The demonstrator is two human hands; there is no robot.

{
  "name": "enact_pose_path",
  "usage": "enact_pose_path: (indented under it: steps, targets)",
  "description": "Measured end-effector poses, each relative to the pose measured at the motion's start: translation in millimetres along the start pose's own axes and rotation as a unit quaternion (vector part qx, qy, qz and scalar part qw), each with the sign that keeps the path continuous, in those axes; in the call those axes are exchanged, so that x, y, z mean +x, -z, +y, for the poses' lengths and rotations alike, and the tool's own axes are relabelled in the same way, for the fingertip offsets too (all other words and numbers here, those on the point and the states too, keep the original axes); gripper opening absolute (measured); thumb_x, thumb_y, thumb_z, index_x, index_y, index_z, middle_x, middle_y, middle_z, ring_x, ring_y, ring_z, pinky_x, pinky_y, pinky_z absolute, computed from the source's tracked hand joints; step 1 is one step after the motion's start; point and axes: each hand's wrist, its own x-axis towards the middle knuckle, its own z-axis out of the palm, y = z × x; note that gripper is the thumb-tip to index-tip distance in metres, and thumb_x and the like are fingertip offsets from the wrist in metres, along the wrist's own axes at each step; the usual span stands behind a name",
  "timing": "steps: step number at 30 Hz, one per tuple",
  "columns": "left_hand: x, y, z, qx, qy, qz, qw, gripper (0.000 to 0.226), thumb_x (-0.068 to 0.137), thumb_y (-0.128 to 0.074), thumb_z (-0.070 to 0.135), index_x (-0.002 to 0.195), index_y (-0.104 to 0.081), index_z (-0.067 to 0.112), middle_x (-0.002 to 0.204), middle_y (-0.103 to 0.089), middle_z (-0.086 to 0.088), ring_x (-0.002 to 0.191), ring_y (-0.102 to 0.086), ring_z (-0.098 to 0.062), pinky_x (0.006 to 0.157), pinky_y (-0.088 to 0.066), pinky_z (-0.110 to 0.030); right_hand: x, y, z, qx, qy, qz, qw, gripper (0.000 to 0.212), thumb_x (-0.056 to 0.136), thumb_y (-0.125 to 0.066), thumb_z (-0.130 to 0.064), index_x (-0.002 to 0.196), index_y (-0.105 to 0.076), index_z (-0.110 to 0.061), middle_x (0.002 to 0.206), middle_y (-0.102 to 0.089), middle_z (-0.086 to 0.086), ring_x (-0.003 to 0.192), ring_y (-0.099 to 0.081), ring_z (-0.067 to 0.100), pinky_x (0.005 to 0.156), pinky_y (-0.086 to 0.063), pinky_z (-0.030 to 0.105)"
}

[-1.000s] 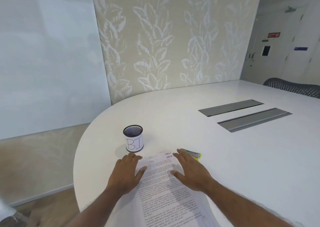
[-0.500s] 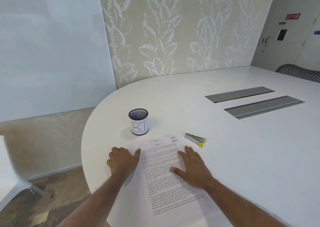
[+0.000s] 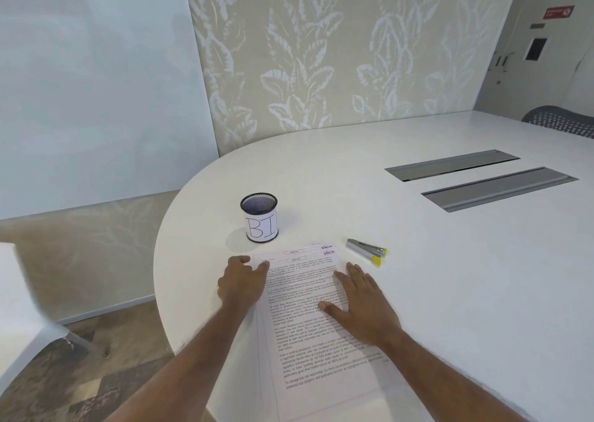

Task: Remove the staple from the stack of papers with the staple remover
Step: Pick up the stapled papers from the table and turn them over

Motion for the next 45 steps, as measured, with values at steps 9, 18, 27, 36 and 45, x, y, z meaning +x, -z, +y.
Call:
enact_pose_path:
  steps: [9,18,27,36,45]
  targets:
    - [11,8,9,-0.219,0.107,-0.038,0.969,0.074,0.084,-0.083,0.023,0.146,-0.047,0.002,0.148,-0.054,-0.021,0.121,-0.06,-0.036,0.104,-0.051,-0.045,0,-1,-1,0.006,-0.006,0.007,1.0,0.092,0.084,-0.031,-0.08,0.155,-0.021,-0.024,0.167,-0.006,0.005,0.153,0.0,0.016,0.123,-0.001,0.033]
    - [-5,13,-1,-0.198,-0.026,-0.069,0.977,0.016,0.091,-0.071,0.004,0.107,-0.076,0.005,0.107,-0.078,-0.014,0.089,-0.071,-0.029,0.077,-0.055,-0.032,1,4,0,0.078,-0.015,0.019,0.997,0.094,0.081,-0.044,-0.079,0.155,-0.023,-0.024,0.165,-0.015,0.001,0.152,-0.01,0.015,0.123,-0.008,0.034]
    - [-44,44,16,-0.297,-0.148,-0.104,0.938,0.017,0.098,-0.067,0.011,0.105,-0.077,0.024,0.104,-0.083,0.002,0.098,-0.078,-0.025,0.083,-0.062,-0.039,-8,52,13,0.603,-0.073,0.075,0.791,0.06,0.079,-0.078,-0.023,0.132,-0.054,-0.01,0.11,-0.076,0.009,0.096,-0.074,0.024,0.073,-0.059,0.029]
    - [-110,84,58,-0.408,-0.221,-0.132,0.876,0.025,0.091,-0.071,0.009,0.099,-0.083,0.029,0.108,-0.083,-0.001,0.097,-0.079,-0.021,0.075,-0.062,-0.027,-48,114,1,0.661,-0.021,0.157,0.733,0.018,0.074,-0.076,-0.022,0.088,-0.076,-0.011,0.096,-0.078,0.013,0.081,-0.076,0.026,0.065,-0.059,0.029]
    - [-146,107,88,-0.46,-0.27,-0.114,0.838,0.026,0.083,-0.078,0.011,0.099,-0.084,0.03,0.106,-0.083,0.0,0.096,-0.08,-0.022,0.074,-0.063,-0.029,-66,158,-27,0.528,-0.027,0.307,0.791,0.047,0.072,-0.081,-0.027,0.114,-0.063,-0.021,0.109,-0.071,0.002,0.088,-0.071,0.017,0.074,-0.059,0.023]
